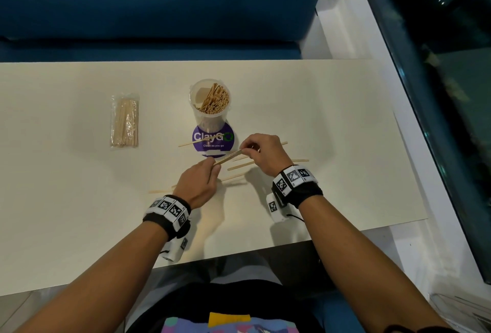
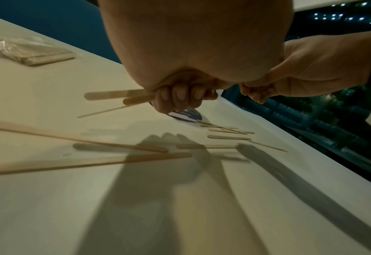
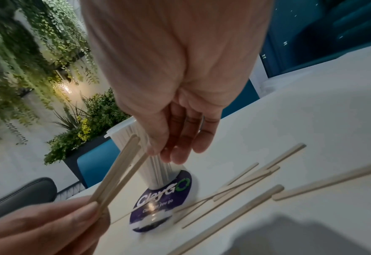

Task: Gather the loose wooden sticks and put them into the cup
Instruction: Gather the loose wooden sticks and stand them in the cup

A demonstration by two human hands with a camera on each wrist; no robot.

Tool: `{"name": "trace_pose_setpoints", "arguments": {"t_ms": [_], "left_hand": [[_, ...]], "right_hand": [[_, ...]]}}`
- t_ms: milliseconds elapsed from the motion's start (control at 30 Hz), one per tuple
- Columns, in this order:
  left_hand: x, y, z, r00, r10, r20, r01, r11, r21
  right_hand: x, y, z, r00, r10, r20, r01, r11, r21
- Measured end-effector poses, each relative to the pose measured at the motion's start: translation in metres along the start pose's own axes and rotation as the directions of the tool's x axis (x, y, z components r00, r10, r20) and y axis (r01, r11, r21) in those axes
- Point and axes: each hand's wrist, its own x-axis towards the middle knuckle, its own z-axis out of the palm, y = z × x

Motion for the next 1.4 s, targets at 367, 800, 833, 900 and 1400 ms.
{"name": "trace_pose_setpoints", "arguments": {"t_ms": [367,800,833,900,1400], "left_hand": [[-0.001,0.005,-0.011,1.0,0.019,0.009,-0.017,0.982,-0.188],[0.018,0.049,-0.053,0.953,-0.301,0.042,0.122,0.254,-0.959],[0.019,0.051,-0.054,0.949,-0.312,0.052,0.125,0.219,-0.968],[0.021,0.052,-0.057,0.93,-0.364,0.05,0.112,0.151,-0.982],[0.022,0.028,-0.065,0.77,-0.61,-0.185,0.019,0.311,-0.95]], "right_hand": [[0.002,-0.02,0.015,0.998,0.048,-0.035,-0.037,0.966,0.255],[-0.039,-0.04,0.071,0.868,0.018,0.497,-0.298,0.819,0.49],[-0.042,-0.042,0.073,0.872,0.02,0.489,-0.313,0.791,0.525],[-0.045,-0.042,0.072,0.881,0.033,0.472,-0.326,0.765,0.555],[-0.034,0.004,0.025,0.855,0.307,0.418,-0.354,0.934,0.038]]}}
